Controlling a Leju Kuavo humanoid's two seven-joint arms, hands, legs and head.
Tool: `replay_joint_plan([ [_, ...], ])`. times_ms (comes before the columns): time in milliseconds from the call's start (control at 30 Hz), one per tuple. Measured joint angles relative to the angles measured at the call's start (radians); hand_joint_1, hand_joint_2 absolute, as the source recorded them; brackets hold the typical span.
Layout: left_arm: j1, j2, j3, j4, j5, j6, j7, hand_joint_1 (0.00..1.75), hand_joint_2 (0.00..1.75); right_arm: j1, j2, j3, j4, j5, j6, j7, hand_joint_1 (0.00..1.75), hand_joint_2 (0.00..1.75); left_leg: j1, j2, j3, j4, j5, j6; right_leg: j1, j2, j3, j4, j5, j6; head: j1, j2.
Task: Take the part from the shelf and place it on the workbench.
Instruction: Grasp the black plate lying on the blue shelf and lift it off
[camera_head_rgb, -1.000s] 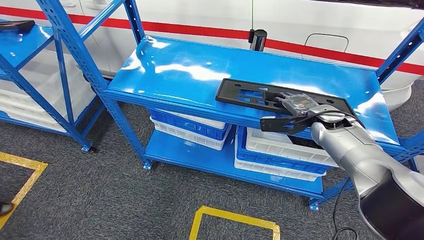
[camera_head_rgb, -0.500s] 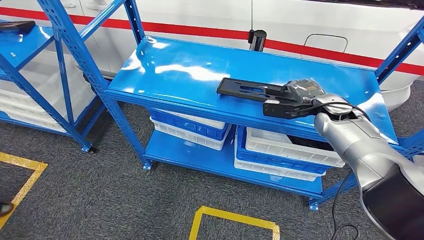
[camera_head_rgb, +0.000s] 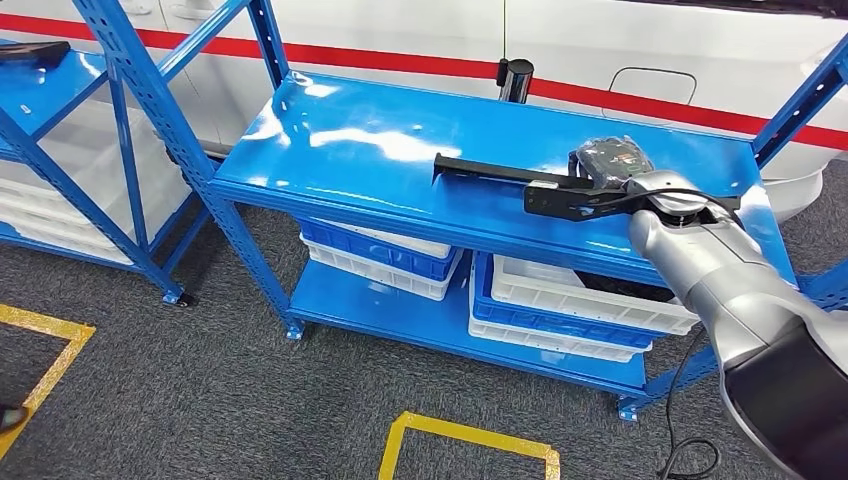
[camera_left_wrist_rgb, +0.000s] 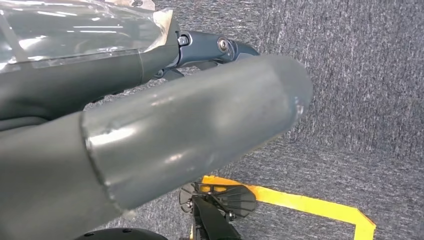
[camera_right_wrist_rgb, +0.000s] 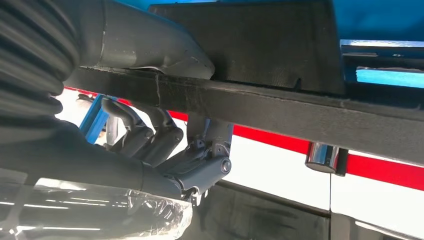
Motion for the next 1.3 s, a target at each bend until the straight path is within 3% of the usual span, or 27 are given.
replay_joint_plan([
  [300,0.0,-0.003,0.009,0.0,0.007,0.004,-0.033,0.0,0.0,0.003,0.008,-0.02,-0.001,0.023,-0.035,-0.024,1.75,1.75,0.0,0.0,0.0,0.0,0.0,0.0,0.0,0.0,0.0,0.0,0.0,0.0,0.0,0.0],
  [433,-0.002,-0.009,0.019,-0.005,0.017,0.05,-0.164,0.0,1.75,0.017,-0.003,-0.06,-0.037,0.034,-0.122,-0.081,1.75,1.75,0.0,0.0,0.0,0.0,0.0,0.0,0.0,0.0,0.0,0.0,0.0,0.0,0.0,0.0],
  [567,-0.006,-0.013,0.026,-0.008,0.017,0.106,-0.234,0.0,1.75,0.028,-0.036,-0.131,-0.151,0.056,-0.157,-0.098,1.75,1.75,0.0,0.0,-0.001,0.0,0.0,0.0,0.0,0.0,-0.001,0.0,0.0,0.0,0.0,0.0],
  [833,-0.008,-0.018,0.033,-0.008,0.018,0.115,-0.239,0.0,1.75,0.046,-0.063,-0.225,-0.263,0.097,-0.15,-0.093,1.75,1.75,0.0,0.0,-0.001,0.0,0.0,0.0,0.0,0.0,-0.001,0.0,0.0,0.0,0.0,0.0],
  [933,-0.008,-0.018,0.035,-0.008,0.018,0.126,-0.241,0.0,0.44,0.051,-0.066,-0.241,-0.278,0.104,-0.156,-0.097,1.75,1.75,0.0,0.0,-0.001,0.0,0.0,0.0,0.0,0.0,-0.001,0.0,0.0,0.0,0.0,0.0],
  [967,-0.008,-0.019,0.035,-0.009,0.02,0.132,-0.243,0.0,0.44,0.053,-0.068,-0.247,-0.285,0.109,-0.163,-0.101,1.75,1.75,0.0,0.0,-0.001,0.0,0.0,0.0,0.0,0.0,-0.001,0.0,0.0,0.0,0.0,0.0],
  [1067,-0.008,-0.021,0.039,-0.011,0.026,0.148,-0.245,0.0,1.75,0.058,-0.075,-0.278,-0.321,0.136,-0.182,-0.108,1.75,1.75,0.0,0.0,-0.001,0.0,0.0,0.0,0.0,0.0,-0.001,0.0,0.0,0.0,0.0,0.0],
  [1300,-0.008,-0.023,0.05,-0.011,0.04,0.126,-0.244,0.0,1.75,0.058,-0.08,-0.362,-0.414,0.192,-0.159,-0.105,1.75,1.75,0.0,0.0,-0.001,0.0,0.0,0.0,0.0,0.0,-0.001,0.0,0.0,0.0,0.0,0.0],
])
